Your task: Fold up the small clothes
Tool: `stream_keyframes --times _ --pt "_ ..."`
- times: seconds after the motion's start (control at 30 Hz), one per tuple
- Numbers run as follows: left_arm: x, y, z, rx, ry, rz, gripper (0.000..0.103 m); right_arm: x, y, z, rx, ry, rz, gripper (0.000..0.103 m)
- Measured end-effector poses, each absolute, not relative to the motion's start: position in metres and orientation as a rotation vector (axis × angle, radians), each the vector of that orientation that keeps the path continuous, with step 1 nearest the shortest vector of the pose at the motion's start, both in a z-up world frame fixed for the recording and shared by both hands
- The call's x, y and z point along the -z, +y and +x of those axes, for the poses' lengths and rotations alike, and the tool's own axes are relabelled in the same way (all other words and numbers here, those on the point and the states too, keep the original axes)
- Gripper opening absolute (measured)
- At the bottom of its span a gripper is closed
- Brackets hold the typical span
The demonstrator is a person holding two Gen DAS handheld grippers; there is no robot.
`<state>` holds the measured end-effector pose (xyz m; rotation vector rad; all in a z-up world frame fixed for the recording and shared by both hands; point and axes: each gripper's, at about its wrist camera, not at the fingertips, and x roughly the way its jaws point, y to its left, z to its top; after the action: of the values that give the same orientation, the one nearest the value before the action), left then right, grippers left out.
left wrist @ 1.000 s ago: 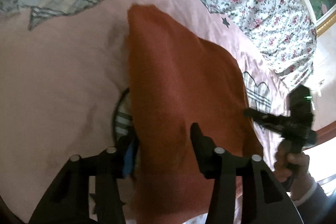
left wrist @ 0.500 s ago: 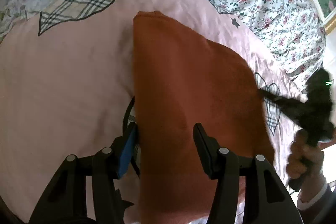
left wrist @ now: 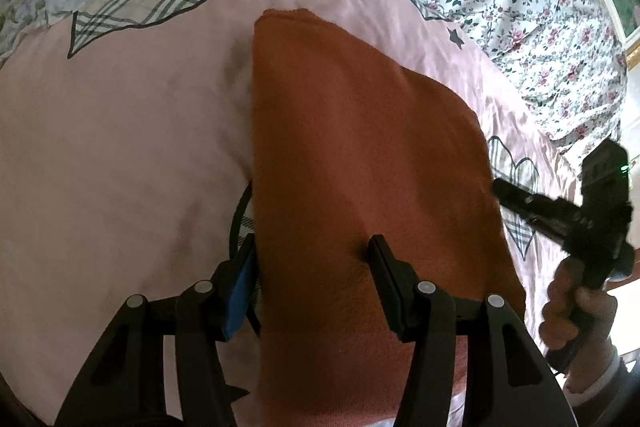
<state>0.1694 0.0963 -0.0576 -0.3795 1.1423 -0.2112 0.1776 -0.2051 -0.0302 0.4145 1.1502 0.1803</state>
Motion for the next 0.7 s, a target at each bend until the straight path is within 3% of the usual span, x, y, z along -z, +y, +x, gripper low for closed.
stream_keyframes --times 0.03,0.3,0.37,0.47,0.53,0.7 --pt "0.057 0.097 0.169 0.21 1.141 -0.383 0.055 0.033 -0.204 0.178 -0.175 1.153 0.405 0.037" --pt "0.057 0.104 0.172 0.206 1.141 -0.414 0.055 0.042 -0.205 0.187 -0.184 1.175 0.424 0.037" --pt "0.058 0.105 0.174 0.203 1.148 -0.426 0.055 0.039 -0.206 0.192 -0.214 1.161 0.468 0.009" --pt "0.052 0.102 0.175 0.205 1.136 -0.413 0.055 -0.001 -0.208 0.183 -0.28 0.996 0.523 0.01" --pt "0.051 0.099 0.176 0.203 1.131 -0.388 0.055 -0.007 -0.211 0.178 -0.235 0.983 0.469 0.01" --pt "0.06 0.09 0.181 0.186 1.159 -0.357 0.055 0.045 -0.23 0.179 -0.147 1.111 0.451 0.009"
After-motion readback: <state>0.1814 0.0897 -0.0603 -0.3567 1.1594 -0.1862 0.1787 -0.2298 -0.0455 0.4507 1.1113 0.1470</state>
